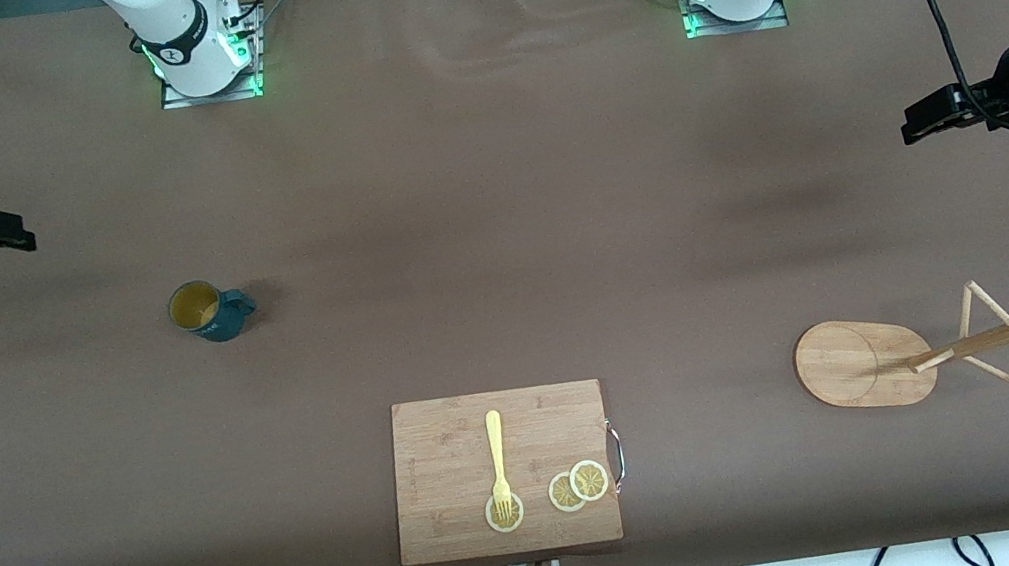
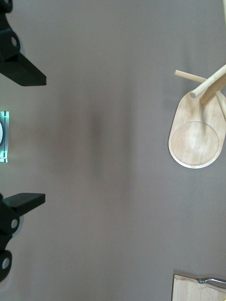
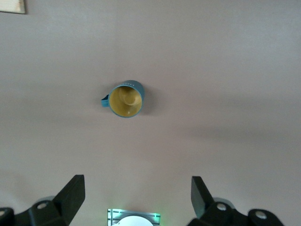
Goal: Pass cup and hang on rack
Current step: 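Reach the right gripper down over the teal mug rim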
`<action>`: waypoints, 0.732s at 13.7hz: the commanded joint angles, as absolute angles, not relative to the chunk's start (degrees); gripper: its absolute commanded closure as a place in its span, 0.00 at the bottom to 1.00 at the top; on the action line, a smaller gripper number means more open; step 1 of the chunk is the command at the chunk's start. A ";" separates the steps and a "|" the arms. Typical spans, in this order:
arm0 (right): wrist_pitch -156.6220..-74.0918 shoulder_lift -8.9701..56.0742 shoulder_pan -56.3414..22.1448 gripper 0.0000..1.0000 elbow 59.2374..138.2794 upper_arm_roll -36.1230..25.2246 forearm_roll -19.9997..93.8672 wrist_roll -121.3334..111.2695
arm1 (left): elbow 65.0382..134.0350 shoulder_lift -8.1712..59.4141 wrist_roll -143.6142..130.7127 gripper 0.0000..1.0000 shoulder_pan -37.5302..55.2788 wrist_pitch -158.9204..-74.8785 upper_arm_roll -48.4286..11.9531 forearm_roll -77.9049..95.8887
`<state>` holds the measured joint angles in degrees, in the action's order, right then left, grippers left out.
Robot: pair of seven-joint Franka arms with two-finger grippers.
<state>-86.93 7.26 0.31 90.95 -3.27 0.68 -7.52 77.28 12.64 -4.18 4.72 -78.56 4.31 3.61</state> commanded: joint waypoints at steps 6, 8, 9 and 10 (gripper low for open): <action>-117.74 8.88 -0.53 0.00 111.95 -2.72 0.09 -6.77 | 75.32 13.54 -3.16 0.00 4.83 -78.13 4.48 2.37; -125.99 8.62 -0.44 0.00 118.62 -2.72 0.17 -6.77 | 75.32 13.54 -3.25 0.00 4.83 -78.13 4.48 2.37; -129.95 8.44 -0.44 0.00 122.13 -2.64 0.26 -6.77 | 75.32 13.54 -3.25 0.00 4.83 -78.05 4.48 2.37; -133.38 8.26 -0.44 0.00 125.13 -2.64 0.35 -6.77 | 75.32 13.54 -3.25 0.00 4.83 -78.13 4.48 2.37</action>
<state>-126.99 11.13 -0.39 117.48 -2.91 0.66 -7.49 77.21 12.66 -4.18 4.71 -78.56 4.37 3.61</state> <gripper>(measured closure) 0.000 0.000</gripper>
